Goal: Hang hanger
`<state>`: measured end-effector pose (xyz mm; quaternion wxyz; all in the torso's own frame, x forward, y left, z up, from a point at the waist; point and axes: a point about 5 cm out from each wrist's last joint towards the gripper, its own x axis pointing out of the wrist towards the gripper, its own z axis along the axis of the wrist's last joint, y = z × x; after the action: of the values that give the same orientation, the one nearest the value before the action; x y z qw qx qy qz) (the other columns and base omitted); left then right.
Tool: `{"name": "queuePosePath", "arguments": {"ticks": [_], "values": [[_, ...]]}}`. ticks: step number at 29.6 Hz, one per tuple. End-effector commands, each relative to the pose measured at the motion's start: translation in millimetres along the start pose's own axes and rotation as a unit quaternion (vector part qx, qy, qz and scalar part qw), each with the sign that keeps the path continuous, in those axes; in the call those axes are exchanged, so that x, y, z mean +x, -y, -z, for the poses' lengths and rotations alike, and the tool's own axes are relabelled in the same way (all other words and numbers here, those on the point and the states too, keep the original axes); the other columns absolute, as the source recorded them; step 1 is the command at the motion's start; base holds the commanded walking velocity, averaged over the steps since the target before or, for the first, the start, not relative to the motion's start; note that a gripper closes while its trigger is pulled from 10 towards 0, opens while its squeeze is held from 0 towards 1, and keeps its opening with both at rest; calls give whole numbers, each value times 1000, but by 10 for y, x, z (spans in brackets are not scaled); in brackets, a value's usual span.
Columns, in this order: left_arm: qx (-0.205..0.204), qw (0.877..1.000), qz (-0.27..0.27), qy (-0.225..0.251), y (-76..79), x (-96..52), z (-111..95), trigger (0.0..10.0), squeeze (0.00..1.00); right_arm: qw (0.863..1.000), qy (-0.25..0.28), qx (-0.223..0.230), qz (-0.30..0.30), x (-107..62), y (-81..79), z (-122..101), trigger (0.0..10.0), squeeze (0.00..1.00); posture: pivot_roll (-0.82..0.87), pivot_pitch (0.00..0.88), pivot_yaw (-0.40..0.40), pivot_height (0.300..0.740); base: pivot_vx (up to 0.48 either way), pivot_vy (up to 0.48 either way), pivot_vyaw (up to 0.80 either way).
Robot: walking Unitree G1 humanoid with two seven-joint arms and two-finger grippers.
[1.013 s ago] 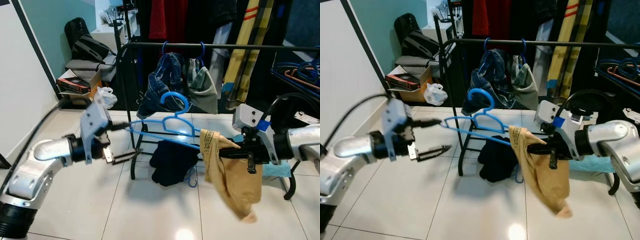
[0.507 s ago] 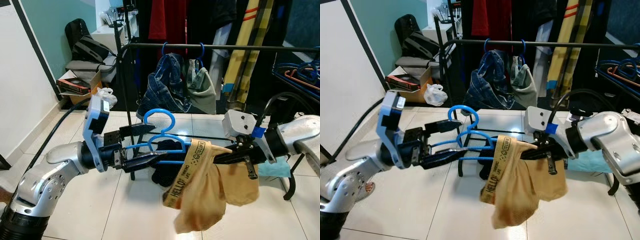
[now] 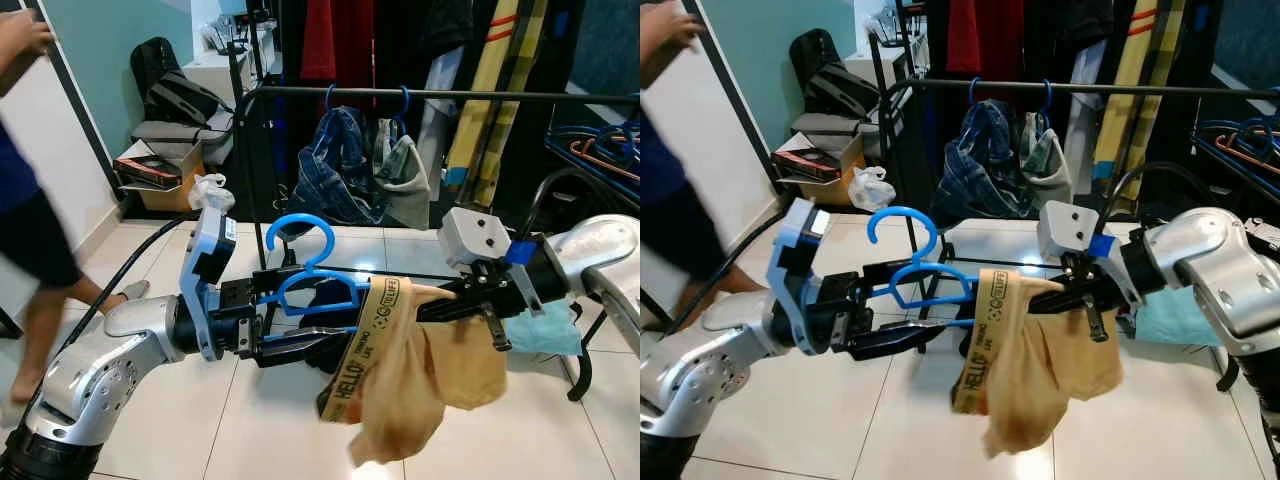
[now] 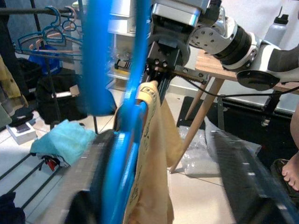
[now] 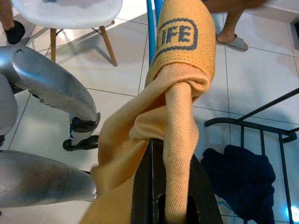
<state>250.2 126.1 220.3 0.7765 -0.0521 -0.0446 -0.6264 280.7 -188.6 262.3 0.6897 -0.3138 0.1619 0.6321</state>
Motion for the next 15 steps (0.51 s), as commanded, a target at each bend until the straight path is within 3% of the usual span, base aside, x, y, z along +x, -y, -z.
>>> {"name": "queuePosePath", "arguments": {"ticks": [1, 15], "values": [[-9, 999, 3, -30, 17, -28, 53, 0, 0, 1000, 15, -16, -9, 0, 16, -82, 0, 0, -113, 0, 43, 740, 0, 0, 0], [-4, 998, -1, -60, 10, -53, 107, 0, 0, 999, 35, -20, -14, -14, 17, -137, 0, 0, -113, 0, 45, 740, 0, 0, 0]]}}
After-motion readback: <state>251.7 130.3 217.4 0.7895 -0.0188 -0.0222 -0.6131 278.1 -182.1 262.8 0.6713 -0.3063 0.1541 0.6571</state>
